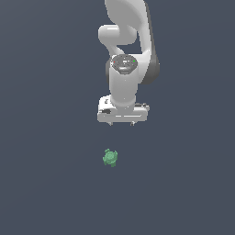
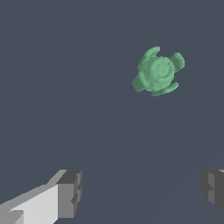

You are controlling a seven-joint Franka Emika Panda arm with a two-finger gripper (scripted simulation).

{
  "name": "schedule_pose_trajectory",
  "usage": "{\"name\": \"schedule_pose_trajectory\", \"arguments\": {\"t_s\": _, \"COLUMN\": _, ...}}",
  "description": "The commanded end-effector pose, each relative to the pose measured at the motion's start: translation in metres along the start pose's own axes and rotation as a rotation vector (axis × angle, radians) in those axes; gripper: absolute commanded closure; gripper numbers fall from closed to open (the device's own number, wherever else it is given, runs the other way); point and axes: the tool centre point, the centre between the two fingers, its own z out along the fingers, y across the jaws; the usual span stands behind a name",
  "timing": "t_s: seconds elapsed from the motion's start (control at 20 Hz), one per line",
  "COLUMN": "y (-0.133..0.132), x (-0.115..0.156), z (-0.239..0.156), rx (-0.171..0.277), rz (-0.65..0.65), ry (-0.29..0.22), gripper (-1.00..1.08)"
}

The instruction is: Pick up the object and move it to a goal position.

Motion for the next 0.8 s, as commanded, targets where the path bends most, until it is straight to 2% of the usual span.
{"name": "schedule_pose_trajectory", "arguments": {"t_s": 0.0, "y": 0.0, "x": 0.0, "z": 0.0, "rx": 0.0, "rz": 0.0, "ry": 0.0, "gripper": -0.92}}
{"name": "schedule_pose_trajectory", "arguments": {"t_s": 0.75, "y": -0.006, "x": 0.007, "z": -0.009, "rx": 0.003, "rz": -0.03, "ry": 0.014, "gripper": -0.92}}
